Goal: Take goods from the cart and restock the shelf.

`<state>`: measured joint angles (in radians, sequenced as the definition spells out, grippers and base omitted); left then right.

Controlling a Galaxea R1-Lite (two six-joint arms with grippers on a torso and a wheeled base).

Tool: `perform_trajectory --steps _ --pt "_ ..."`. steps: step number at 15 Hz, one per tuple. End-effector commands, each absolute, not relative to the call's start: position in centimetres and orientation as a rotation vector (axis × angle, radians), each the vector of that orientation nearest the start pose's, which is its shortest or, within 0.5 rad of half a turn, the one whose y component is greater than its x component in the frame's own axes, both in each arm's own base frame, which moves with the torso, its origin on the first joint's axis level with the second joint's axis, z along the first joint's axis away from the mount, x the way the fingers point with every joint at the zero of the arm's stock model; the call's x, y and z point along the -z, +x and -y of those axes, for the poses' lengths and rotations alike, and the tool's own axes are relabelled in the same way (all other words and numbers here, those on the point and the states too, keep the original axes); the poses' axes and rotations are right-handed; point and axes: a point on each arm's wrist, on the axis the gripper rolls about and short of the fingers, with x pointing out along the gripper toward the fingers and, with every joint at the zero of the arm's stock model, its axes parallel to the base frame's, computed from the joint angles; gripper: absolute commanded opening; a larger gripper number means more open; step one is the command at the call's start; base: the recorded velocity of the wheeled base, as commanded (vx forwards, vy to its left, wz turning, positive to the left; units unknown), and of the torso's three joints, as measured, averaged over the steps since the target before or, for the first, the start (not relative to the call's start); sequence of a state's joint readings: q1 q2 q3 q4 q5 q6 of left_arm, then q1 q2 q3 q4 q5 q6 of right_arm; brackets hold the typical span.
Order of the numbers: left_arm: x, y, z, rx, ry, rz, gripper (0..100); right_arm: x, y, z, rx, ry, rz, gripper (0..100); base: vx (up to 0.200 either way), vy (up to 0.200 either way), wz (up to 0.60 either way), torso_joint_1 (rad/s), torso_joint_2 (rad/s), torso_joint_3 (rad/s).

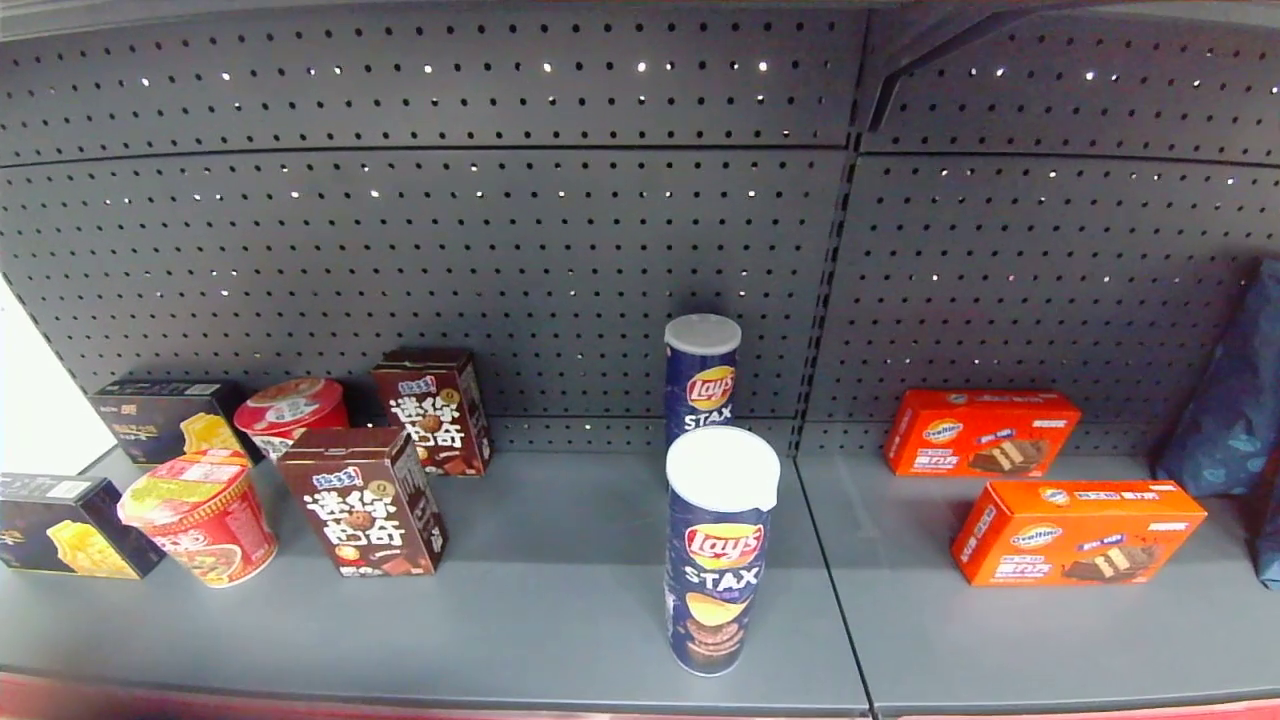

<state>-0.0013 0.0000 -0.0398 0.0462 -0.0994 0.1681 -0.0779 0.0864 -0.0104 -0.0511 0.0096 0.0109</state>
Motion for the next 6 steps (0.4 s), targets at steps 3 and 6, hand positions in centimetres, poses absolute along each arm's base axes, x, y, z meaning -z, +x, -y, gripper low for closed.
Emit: perform_trajectory --steps 3,6 --pt "-8.18 -2.59 0.22 0.102 0.167 0.001 100 -8.56 -1.60 -0.15 0.066 0.017 -0.029 100 0.000 0.000 0.00 0.000 0.00 0.000" --pt "-8.18 -2.59 0.22 0.102 0.167 0.001 100 -8.56 -1.60 -0.15 0.066 0.009 -0.029 100 0.000 0.000 0.00 0.000 0.00 0.000"
